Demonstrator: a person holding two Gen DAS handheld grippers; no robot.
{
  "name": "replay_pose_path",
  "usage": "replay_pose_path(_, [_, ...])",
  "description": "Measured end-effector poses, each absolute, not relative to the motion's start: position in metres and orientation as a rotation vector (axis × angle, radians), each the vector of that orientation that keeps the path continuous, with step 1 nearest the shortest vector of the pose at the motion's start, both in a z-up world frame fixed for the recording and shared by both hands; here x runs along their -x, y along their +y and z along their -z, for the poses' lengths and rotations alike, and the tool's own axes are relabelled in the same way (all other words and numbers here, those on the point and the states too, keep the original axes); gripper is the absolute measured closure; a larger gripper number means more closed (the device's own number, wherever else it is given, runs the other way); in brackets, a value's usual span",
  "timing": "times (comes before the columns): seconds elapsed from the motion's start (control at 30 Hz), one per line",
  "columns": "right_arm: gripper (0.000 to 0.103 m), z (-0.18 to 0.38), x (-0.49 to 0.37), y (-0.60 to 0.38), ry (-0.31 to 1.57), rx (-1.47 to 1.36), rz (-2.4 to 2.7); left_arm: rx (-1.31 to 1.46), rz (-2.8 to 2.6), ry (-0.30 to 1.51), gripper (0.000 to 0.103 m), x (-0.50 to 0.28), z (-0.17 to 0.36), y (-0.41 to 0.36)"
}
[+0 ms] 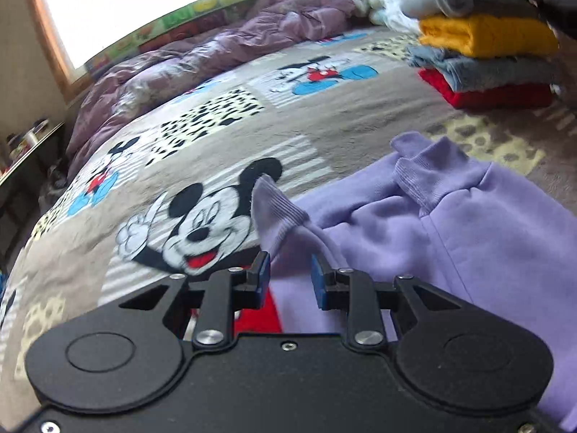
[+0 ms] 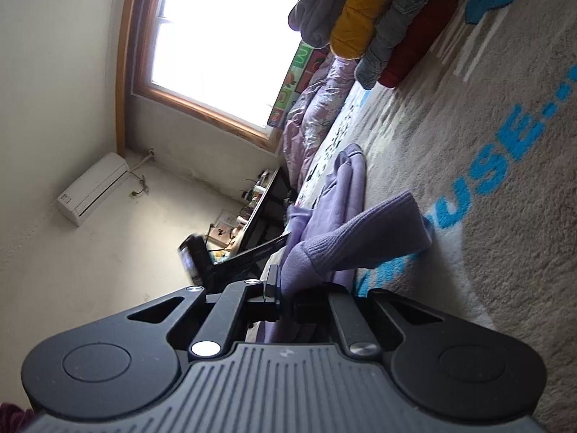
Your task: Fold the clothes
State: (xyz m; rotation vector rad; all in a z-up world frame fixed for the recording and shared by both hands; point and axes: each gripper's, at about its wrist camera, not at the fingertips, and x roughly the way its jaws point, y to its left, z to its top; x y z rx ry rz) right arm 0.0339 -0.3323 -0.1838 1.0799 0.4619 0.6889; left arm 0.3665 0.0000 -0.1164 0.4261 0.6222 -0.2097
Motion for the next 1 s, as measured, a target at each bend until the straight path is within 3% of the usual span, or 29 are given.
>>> replay_pose_path(0.63, [0.095, 0.189, -0.039, -0.324, 0.514, -1.091, -0.703, -0.435, 0.278, 0.728, 0.085, -0.434, 0.123, -0.019])
replay_pose_path(1.0, [0.095, 0.179, -0.034, -0.322, 0.472, -1.087, -0.716, -0.269, 0.308, 0.615, 0.085, -0.343, 0.074, 0.047])
